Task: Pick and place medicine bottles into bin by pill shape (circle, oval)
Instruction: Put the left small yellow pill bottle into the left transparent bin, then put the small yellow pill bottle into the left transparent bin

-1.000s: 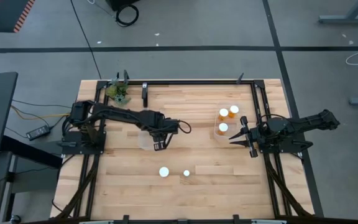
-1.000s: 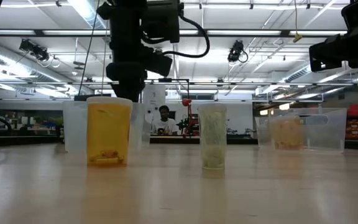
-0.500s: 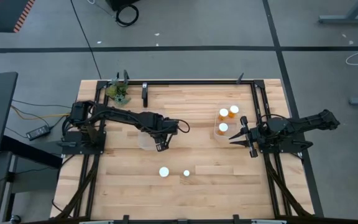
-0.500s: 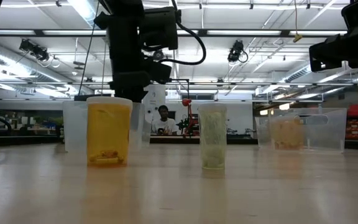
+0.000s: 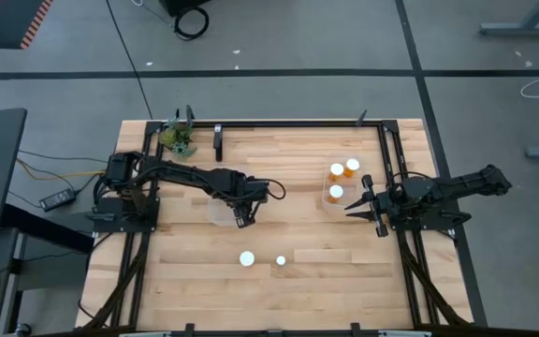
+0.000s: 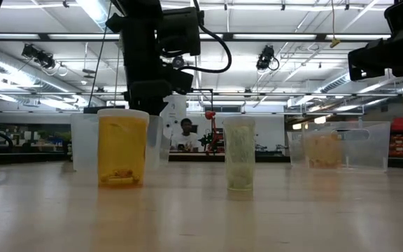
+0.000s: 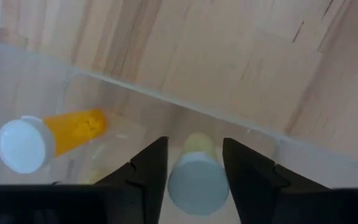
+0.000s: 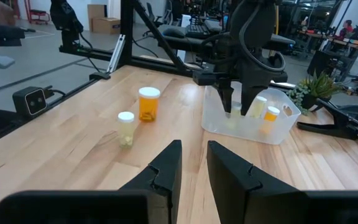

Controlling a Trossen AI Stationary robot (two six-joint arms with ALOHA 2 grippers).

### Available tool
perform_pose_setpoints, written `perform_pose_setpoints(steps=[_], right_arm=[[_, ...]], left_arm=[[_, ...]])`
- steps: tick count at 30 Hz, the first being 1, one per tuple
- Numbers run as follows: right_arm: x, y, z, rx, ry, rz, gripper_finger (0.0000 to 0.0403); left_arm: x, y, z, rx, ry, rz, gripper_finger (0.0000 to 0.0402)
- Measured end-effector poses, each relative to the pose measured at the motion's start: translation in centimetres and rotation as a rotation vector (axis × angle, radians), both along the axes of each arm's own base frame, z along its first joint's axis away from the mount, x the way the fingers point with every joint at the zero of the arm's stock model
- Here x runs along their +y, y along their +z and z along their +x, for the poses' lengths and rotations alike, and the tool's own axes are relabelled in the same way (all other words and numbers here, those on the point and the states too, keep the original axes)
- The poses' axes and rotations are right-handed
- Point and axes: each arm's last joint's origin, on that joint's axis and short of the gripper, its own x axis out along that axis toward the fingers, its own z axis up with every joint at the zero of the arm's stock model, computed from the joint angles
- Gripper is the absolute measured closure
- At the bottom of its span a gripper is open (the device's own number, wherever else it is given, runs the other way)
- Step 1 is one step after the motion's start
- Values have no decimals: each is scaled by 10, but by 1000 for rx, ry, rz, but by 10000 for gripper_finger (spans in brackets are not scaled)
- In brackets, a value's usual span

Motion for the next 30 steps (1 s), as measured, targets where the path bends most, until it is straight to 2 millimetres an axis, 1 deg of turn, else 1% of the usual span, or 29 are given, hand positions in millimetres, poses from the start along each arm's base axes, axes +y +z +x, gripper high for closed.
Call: perform_pose_setpoints(steps=[7,13,18,25,30], right_arm=[[0,0,0,0,0,0,319],[0,0,0,0,0,0,319],[0,0,0,0,0,0,319],[0,0,0,0,0,0,319],[0,0,0,0,0,0,319]], left_arm=[[0,1,0,4,-5,0,205],[-2,9,0,44,-19,-14,184],[-6,17,0,66,-50,-13,177],[-9,40,8,43,-62,0,183],[-18,56,17,-24,-120,43,184]])
